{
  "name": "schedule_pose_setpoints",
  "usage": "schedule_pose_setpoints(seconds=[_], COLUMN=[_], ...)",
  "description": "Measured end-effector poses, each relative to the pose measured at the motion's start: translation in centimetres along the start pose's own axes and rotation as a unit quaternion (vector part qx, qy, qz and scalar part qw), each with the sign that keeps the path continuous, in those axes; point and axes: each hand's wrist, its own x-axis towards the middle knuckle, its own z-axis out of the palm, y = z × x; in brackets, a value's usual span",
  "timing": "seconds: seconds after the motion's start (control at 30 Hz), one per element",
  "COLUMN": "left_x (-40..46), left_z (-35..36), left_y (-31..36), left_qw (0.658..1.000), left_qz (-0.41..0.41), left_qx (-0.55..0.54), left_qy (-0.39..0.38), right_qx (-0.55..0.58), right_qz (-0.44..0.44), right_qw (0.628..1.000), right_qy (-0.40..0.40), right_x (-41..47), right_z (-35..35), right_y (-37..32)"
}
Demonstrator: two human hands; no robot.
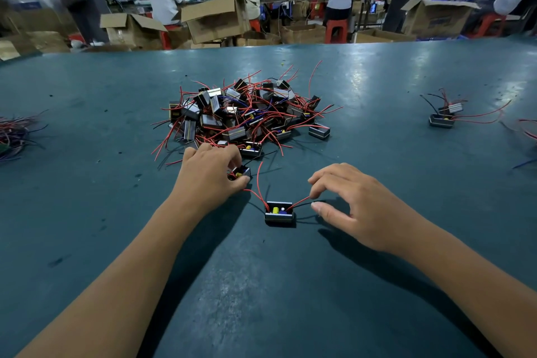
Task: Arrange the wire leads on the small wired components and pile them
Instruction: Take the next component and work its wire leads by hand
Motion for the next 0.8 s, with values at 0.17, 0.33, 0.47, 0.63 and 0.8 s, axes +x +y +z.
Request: schedule_pose_setpoints(seconds=[0.17,0.33,0.47,0.63,0.8], left_x=[0.03,0.03,0.06,0.02,0.08], left_z=[0.15,0.36,0.45,0.46,0.67], left_y=[-0.4,-0.55,-0.41,-0.39,-0.43], left_qw=[1.0,0.999,0.999,0.999,0.999], left_qz=[-0.019,-0.026,-0.026,-0.024,-0.028], left_qx=[-0.004,0.001,0.006,0.004,-0.013], left_qy=[-0.017,-0.029,-0.029,-0.024,-0.021], right_qx=[-0.007,-0.011,-0.013,-0.016,-0.016], right_qz=[0.002,0.004,0.005,0.008,0.008], right_qw=[1.0,1.0,1.0,1.0,1.0], right_qy=[-0.002,-0.003,-0.003,-0.005,-0.003], right_x=[0.04,0.04,0.05,0.02,0.0], right_z=[0.0,-0.08,-0.15,-0.2,-0.22], right_y=[-0.05,-0.11,-0.14,-0.21,-0.22])
